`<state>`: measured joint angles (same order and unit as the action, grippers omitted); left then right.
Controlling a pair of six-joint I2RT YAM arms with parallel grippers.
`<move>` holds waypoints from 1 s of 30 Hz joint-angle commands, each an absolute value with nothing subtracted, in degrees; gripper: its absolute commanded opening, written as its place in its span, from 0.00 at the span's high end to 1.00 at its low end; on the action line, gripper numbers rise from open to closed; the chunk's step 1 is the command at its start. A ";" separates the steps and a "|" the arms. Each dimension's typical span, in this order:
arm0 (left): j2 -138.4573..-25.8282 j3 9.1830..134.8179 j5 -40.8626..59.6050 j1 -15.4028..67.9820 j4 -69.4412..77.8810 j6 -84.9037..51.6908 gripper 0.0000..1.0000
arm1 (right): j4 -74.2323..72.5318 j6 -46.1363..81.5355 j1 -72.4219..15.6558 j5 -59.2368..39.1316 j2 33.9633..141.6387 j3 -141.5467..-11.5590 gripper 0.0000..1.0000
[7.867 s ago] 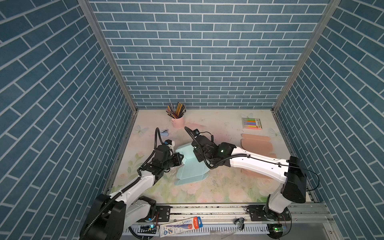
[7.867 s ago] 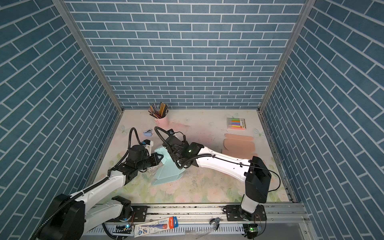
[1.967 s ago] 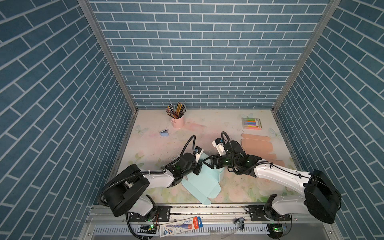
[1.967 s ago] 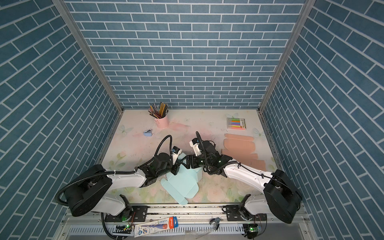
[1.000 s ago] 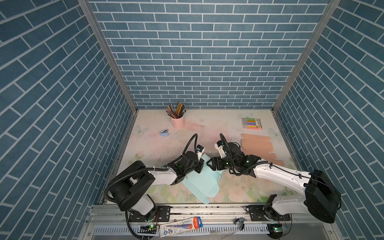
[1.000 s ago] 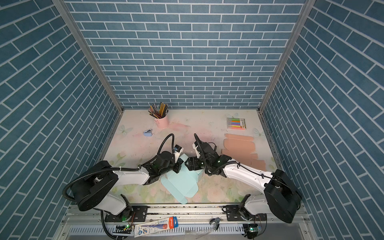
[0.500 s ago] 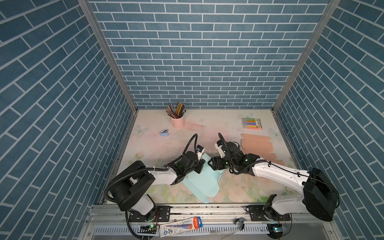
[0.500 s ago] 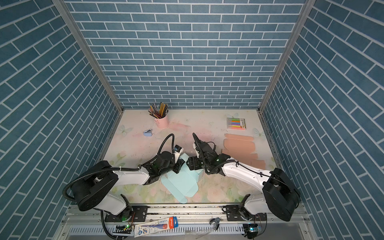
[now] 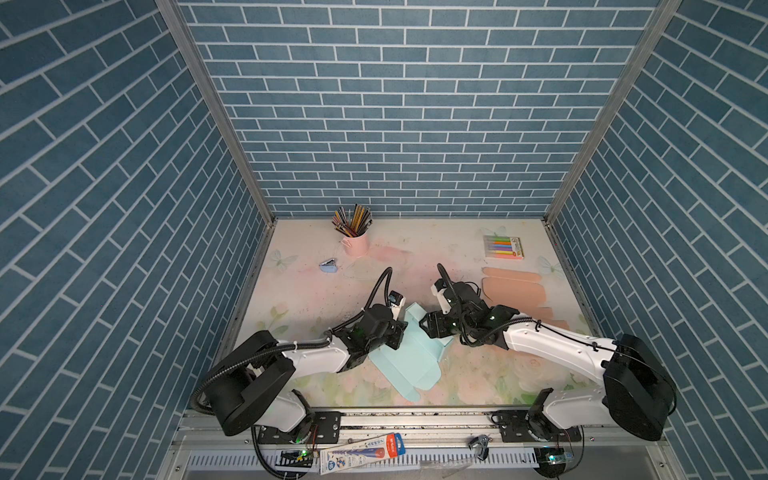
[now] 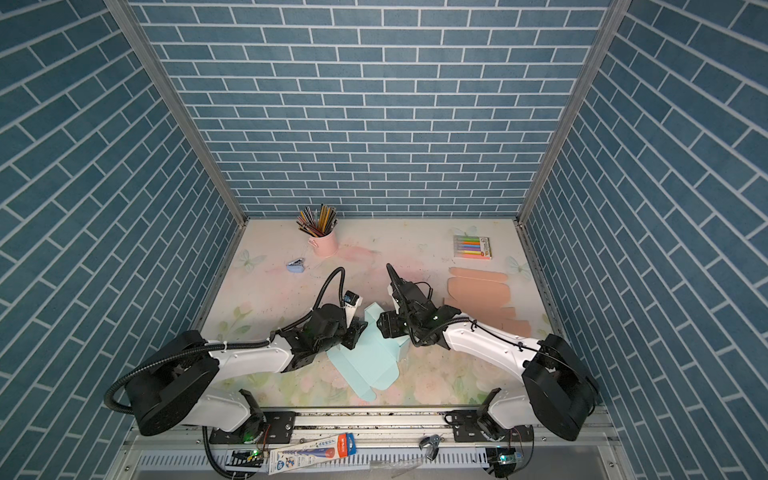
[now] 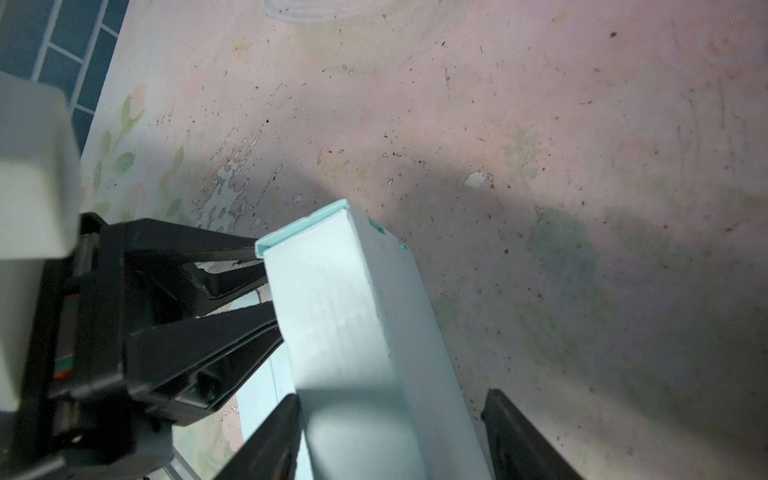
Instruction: Fold the paper box
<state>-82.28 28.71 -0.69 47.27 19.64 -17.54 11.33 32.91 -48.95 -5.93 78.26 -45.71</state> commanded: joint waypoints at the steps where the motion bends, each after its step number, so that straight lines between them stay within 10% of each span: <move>1: -81.12 30.85 -1.86 47.87 10.24 -23.55 0.64 | 13.56 30.70 -48.46 -5.28 79.46 -46.38 0.30; 30: -62.38 28.17 14.04 39.75 -6.34 -35.42 0.60 | 12.07 31.59 -46.63 -7.53 80.43 -45.87 0.40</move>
